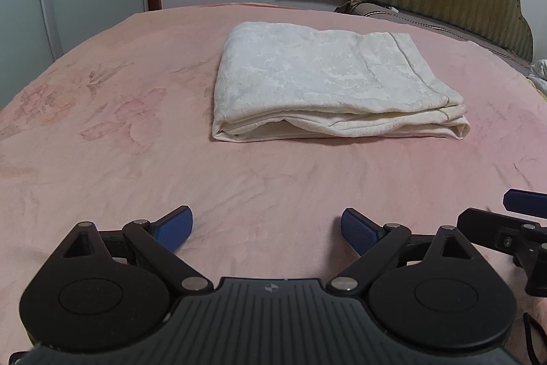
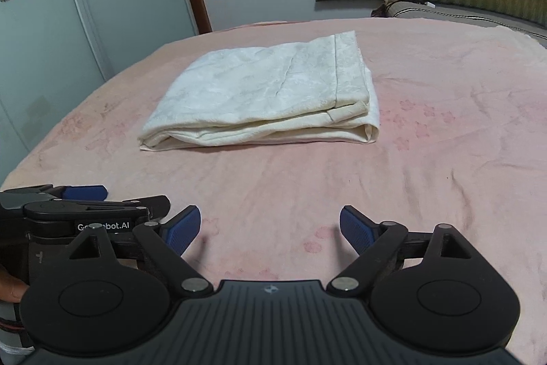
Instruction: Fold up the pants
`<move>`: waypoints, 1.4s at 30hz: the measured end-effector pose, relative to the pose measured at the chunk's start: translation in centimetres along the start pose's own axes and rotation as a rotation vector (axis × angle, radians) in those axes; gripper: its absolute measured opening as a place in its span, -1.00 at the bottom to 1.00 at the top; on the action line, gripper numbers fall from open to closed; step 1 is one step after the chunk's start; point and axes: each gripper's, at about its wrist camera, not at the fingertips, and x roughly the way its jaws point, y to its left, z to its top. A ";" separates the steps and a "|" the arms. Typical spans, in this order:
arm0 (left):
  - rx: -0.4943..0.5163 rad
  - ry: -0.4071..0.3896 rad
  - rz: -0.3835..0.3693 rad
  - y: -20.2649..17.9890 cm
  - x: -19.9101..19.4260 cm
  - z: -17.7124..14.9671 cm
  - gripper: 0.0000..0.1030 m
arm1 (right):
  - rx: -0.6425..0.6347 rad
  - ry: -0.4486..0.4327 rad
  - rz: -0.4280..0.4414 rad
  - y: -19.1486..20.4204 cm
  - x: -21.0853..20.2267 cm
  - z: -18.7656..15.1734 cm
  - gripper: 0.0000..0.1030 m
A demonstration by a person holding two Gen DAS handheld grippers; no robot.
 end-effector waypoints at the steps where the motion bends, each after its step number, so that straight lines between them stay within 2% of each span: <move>1: 0.001 -0.003 0.001 0.0 0.0 0.0 0.87 | 0.000 0.001 -0.002 0.0 0.1 0.0 0.73; 31: 0.022 -0.039 0.015 0.4 0.2 -0.7 0.98 | -0.006 0.011 -0.032 -0.1 1.5 -1.0 0.74; 42: 0.020 -0.051 0.019 0.6 0.3 -1.0 1.00 | -0.016 0.001 -0.034 0.1 1.6 -1.2 0.80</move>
